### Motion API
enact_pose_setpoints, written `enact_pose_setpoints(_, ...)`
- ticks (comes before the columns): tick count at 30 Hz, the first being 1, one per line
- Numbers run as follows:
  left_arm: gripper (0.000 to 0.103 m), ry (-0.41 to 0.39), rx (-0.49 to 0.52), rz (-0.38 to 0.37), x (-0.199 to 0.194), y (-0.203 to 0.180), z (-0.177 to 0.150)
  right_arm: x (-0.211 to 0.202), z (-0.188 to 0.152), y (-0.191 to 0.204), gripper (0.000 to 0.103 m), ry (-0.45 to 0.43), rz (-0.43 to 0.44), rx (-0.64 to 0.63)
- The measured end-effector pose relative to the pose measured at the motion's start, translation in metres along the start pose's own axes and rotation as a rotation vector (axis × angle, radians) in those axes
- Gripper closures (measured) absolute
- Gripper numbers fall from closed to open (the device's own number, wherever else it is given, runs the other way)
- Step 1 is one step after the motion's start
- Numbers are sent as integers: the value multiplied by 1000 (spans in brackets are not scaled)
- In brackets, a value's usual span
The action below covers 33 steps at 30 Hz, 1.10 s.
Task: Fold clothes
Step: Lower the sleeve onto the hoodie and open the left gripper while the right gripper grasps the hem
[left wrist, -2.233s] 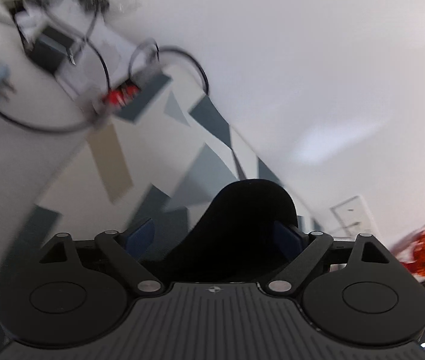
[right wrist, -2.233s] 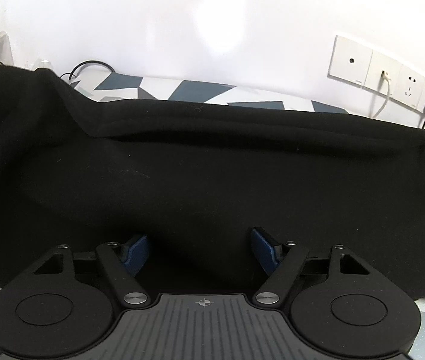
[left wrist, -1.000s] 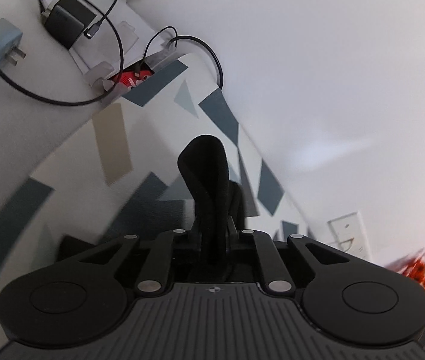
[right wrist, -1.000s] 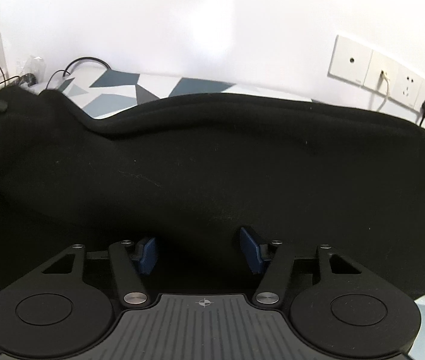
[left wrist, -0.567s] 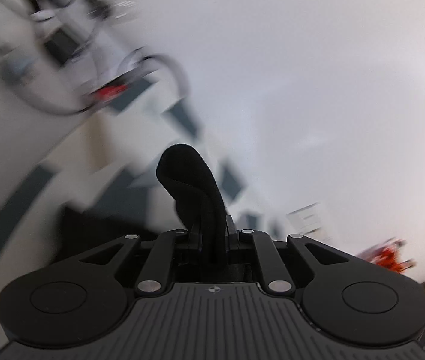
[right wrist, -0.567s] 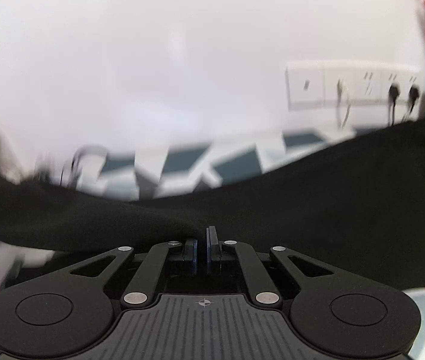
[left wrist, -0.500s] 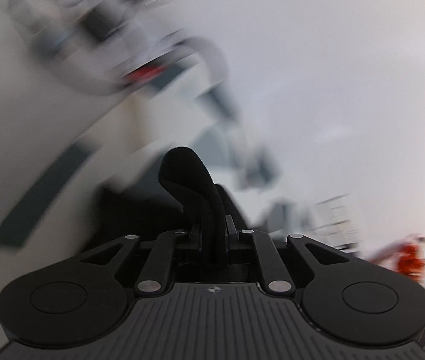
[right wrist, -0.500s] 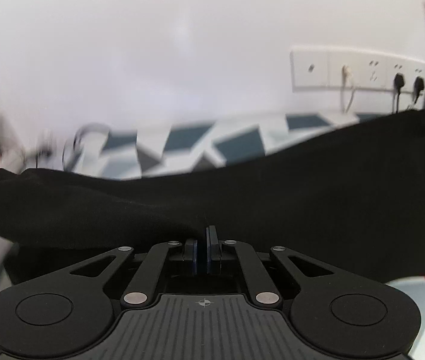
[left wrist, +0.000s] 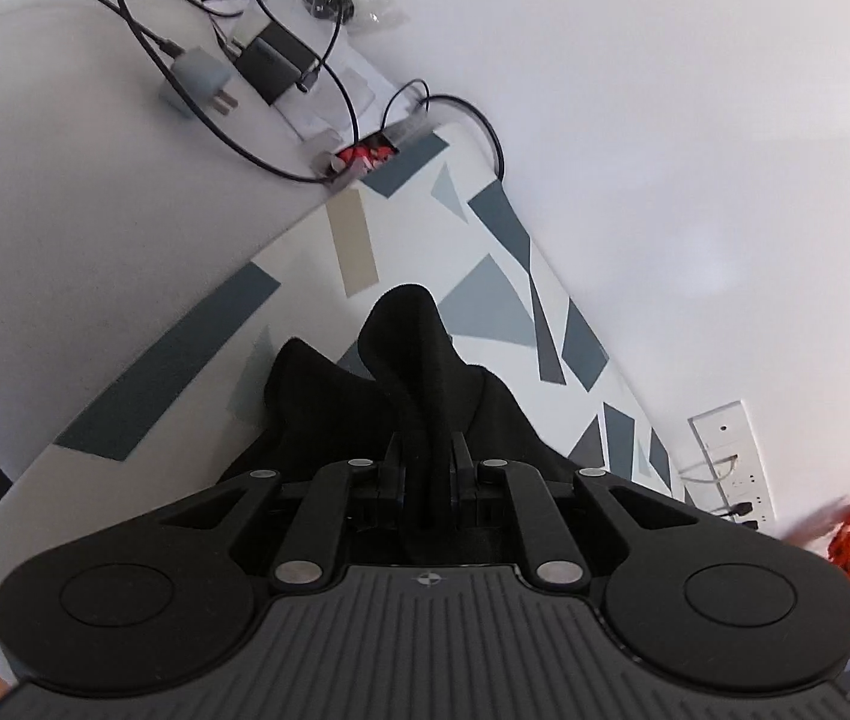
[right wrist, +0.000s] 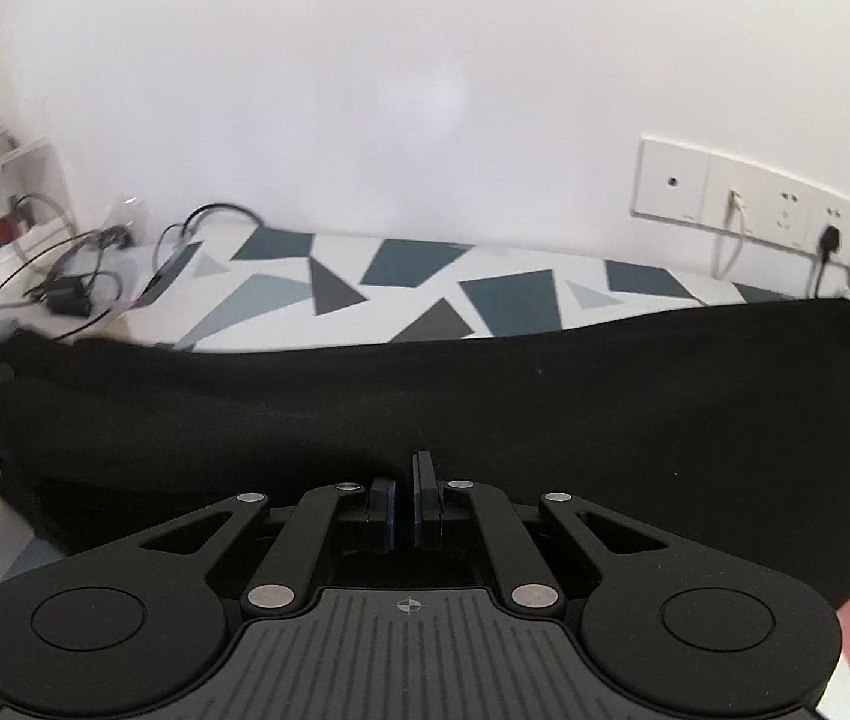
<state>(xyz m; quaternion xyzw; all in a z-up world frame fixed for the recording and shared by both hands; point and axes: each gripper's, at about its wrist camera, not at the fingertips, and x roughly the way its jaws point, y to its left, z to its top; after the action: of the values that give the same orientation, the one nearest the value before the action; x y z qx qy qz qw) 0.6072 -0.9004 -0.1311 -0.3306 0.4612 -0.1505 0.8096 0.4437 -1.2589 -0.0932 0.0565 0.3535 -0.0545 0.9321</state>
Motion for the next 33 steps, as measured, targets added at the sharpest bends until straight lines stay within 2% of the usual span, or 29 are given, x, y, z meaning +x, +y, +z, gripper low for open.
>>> enact_pose_setpoints(3,91,3,72,88,21,6,-10,16,-16,1,99,85,4,-23)
enact_pose_setpoints(5,91,32,41,166,36,17,-21,23,-23,3,98,116,5,-21)
enact_pose_setpoints(10,91,-52,109,165,26,13,-29,20,-29,5,97,105,10,0)
enact_pose_setpoints(13,91,-74,101,145,17,8,-25,23,-26,4,97,116,8,36)
enact_pose_setpoints(17,90,-89,172,169,9,8,-27,23,-26,8,97,116,15,14)
enact_pose_setpoints(20,82,-1,198,281,22,6,-32,33,-34,6,93,170,17,54)
enact_pose_setpoints(22,67,-41,271,334,14,-9,-33,32,-35,5,87,157,19,85)
enact_pose_setpoints(23,56,-81,313,375,9,-16,-33,30,-35,5,81,145,27,100)
enact_pose_setpoints(24,51,-129,344,402,1,-23,-33,29,-35,4,68,139,44,116)
enact_pose_setpoints(25,51,-177,374,428,-6,-30,-33,28,-37,2,55,140,63,127)
enact_pose_setpoints(27,49,-231,461,373,-13,-46,-35,25,-41,3,50,136,70,126)
enact_pose_setpoints(30,43,-185,623,290,7,-73,-46,15,-48,4,47,110,63,144)
enact_pose_setpoints(32,42,-118,641,299,32,-79,-51,5,-51,-4,44,70,52,201)
enact_pose_setpoints(33,43,-85,634,330,45,-79,-53,0,-52,-12,42,51,45,240)
